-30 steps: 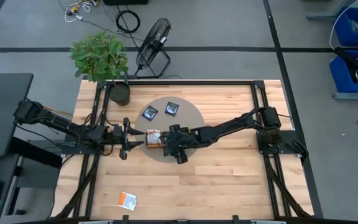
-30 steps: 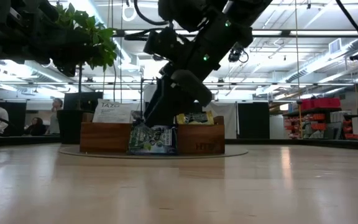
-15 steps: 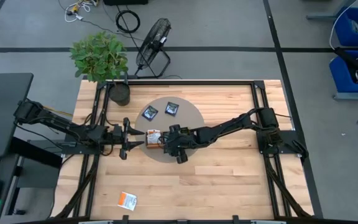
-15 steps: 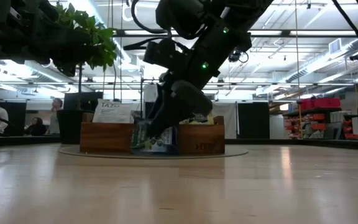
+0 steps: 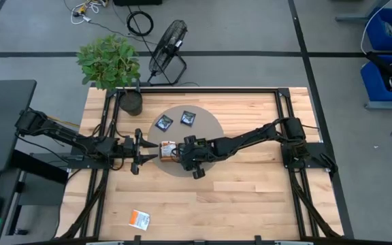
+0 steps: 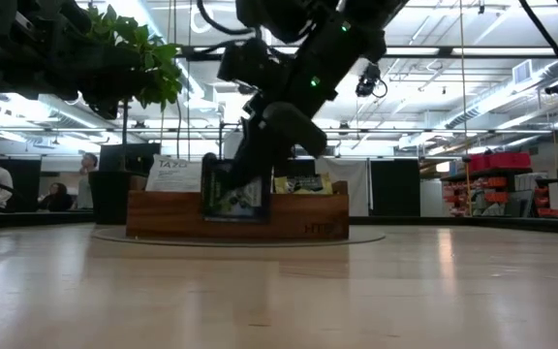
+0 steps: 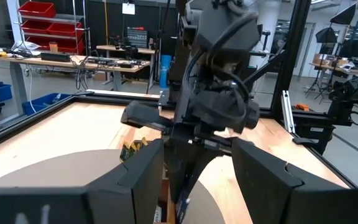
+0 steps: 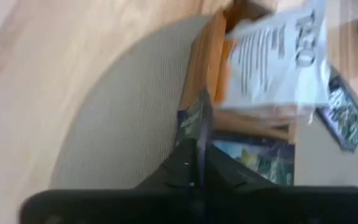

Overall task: Pick & Place Tea
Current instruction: Put the top right purple tea bag into the middle compartment of the wooden organizer

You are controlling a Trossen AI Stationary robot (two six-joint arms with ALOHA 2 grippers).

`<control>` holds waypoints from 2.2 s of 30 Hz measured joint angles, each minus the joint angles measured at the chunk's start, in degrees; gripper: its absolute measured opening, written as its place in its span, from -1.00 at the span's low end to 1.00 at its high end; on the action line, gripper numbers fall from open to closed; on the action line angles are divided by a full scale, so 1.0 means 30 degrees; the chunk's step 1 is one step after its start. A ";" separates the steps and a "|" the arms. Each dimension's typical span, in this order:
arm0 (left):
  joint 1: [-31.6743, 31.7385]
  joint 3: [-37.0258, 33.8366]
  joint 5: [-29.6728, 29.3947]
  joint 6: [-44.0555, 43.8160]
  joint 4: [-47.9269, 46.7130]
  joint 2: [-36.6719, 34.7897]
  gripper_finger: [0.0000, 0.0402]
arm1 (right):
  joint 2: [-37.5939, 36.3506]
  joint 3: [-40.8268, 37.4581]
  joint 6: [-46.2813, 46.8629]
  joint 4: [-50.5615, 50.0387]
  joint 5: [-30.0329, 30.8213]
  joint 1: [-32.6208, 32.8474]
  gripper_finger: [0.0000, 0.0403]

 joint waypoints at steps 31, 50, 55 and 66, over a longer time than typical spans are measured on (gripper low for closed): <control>0.0186 0.5197 0.0080 -0.0465 -0.8160 0.1767 -0.02 | -0.1908 0.0373 0.1332 0.1608 0.0217 -0.0007 -1.00; 0.0299 0.6521 -0.0736 -0.0546 -0.9741 0.4539 -0.03 | -0.2391 0.0366 0.0950 0.3123 0.0216 0.0605 -1.00; 0.0306 0.6521 -0.0476 -0.0468 -0.9556 0.4524 -0.28 | -0.2424 0.0366 0.0933 0.3182 0.0168 0.0561 -1.00; 0.0291 0.6514 -0.0121 0.0168 -0.9202 0.4496 -0.98 | -0.2434 0.0381 0.0983 0.2684 -0.1517 0.0294 -0.88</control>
